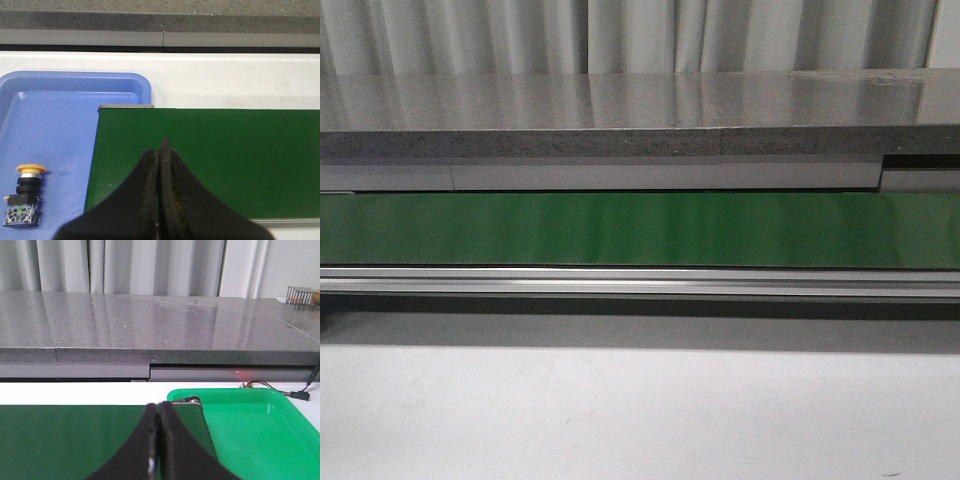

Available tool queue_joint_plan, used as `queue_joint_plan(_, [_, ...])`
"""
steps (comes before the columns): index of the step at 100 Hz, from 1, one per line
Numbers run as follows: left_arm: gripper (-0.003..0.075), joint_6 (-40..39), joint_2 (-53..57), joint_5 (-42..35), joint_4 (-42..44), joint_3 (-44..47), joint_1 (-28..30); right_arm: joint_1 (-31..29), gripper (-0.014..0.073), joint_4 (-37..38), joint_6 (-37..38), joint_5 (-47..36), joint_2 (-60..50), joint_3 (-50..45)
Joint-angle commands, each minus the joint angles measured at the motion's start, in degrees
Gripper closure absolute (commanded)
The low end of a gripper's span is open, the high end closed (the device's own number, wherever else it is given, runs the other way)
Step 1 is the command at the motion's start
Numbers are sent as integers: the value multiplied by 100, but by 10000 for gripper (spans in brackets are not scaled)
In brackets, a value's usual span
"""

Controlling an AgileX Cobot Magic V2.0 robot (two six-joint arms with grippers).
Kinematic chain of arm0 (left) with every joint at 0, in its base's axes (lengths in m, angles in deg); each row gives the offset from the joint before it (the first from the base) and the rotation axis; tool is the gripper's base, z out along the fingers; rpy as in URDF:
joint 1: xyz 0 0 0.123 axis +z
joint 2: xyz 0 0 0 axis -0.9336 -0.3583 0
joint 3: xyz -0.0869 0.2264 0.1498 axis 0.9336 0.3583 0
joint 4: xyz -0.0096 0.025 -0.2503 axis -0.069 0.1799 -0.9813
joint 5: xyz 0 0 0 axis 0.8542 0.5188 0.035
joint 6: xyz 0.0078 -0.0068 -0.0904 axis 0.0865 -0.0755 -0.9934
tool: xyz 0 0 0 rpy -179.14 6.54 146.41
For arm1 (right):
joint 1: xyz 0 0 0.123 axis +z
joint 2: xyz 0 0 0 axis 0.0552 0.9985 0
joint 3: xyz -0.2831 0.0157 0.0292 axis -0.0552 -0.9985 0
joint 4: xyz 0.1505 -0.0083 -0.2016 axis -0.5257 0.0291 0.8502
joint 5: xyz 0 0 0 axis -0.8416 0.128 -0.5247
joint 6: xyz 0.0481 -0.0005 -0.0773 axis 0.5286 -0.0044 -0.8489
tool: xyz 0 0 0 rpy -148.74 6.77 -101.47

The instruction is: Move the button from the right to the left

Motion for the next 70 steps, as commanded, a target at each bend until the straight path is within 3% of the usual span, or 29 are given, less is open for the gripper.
queue_joint_plan(1, [741, -17, 461, -433, -153, 117, -95, 5, 660, 38, 7, -467, 34, 163])
queue_joint_plan(70, [740, -17, 3209, -480, -312, 2000, -190, 5, 660, 38, 7, -467, 34, 163])
